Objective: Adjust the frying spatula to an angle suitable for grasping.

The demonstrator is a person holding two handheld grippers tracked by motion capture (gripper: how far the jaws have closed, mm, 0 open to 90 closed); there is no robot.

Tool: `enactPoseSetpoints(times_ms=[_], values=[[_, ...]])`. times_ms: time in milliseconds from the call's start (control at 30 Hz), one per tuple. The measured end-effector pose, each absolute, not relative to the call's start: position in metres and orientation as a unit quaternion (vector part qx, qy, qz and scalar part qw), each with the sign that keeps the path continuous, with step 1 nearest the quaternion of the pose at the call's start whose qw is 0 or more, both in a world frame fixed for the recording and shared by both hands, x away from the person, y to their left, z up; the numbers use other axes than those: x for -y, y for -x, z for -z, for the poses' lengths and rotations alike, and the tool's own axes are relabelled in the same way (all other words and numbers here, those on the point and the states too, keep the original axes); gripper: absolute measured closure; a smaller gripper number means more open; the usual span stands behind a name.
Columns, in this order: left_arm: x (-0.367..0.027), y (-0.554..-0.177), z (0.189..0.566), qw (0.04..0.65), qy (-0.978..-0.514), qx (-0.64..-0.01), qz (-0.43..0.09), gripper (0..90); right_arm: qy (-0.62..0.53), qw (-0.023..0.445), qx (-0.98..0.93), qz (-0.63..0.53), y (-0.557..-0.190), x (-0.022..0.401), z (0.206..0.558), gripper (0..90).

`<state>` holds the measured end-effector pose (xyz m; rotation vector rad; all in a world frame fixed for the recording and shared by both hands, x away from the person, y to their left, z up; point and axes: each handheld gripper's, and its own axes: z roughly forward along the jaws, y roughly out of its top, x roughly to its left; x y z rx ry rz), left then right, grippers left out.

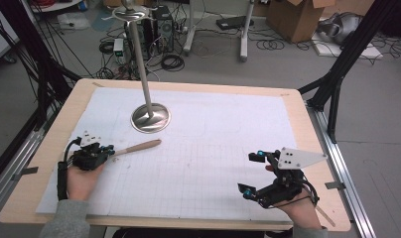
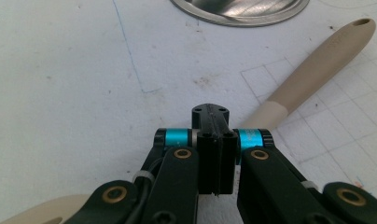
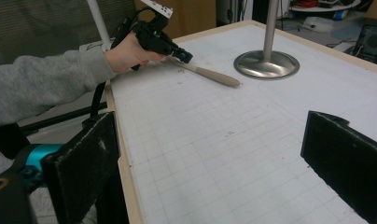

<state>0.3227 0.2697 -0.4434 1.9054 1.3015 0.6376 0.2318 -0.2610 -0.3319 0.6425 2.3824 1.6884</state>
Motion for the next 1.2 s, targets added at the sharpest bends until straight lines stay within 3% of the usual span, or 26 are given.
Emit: enactPoseSetpoints(times_ms=[1200], values=[[-0.258, -0.326, 0.447, 0.330, -0.741, -0.521, -0.264, 89.9, -0.218, 0.073, -0.796, -0.560, -0.234, 0.261, 0.337, 3.6]])
